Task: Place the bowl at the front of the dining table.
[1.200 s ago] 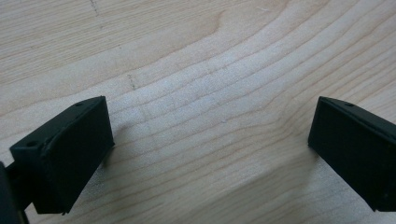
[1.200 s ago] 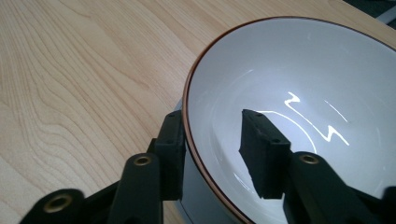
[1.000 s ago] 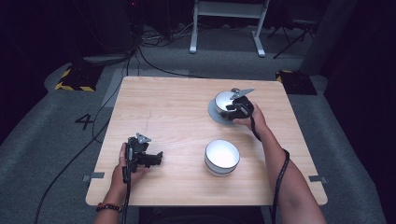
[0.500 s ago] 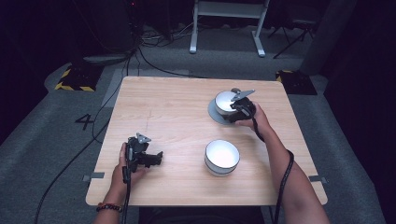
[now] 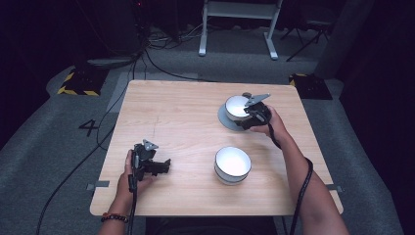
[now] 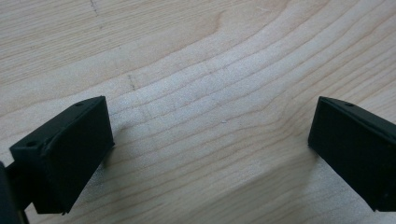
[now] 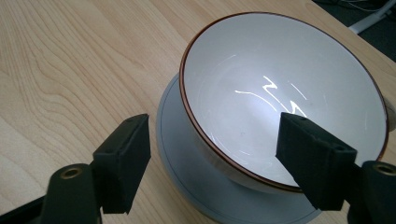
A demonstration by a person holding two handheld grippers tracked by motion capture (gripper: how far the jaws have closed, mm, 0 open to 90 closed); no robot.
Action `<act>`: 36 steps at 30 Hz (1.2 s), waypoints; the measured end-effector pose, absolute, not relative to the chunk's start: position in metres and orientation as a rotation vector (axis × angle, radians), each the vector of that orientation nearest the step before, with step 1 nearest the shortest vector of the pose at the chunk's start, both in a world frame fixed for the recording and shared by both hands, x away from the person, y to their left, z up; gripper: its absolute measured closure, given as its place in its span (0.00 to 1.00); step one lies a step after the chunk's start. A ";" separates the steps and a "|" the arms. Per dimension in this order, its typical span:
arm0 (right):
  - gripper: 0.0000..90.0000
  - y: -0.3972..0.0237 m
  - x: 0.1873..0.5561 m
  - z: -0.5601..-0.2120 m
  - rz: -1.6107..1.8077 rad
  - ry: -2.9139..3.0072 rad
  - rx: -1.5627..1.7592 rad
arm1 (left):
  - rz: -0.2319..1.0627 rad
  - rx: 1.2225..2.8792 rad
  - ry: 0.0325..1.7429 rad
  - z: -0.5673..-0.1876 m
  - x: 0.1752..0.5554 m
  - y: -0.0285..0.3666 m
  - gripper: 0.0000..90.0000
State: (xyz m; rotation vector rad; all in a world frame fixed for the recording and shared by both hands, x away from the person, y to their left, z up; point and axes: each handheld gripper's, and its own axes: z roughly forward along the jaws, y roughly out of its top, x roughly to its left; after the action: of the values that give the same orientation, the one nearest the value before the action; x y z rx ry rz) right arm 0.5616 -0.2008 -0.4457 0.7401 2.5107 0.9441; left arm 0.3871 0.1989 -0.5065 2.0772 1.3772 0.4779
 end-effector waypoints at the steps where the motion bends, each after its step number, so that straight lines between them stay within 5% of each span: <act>1: 0.29 -0.201 0.561 -0.445 0.938 2.506 0.744 | 0.478 2.077 1.377 -0.507 0.387 0.199 0.00; 36: 0.28 -0.211 0.516 -0.418 0.896 2.489 0.637 | 0.478 2.075 1.379 -0.507 0.387 0.199 0.00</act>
State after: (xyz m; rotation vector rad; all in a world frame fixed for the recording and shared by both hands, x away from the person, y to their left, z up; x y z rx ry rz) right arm 0.5159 -0.2106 -0.4182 0.6370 2.4890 0.8963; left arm 0.3869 0.1988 -0.5066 2.0751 1.3792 0.4782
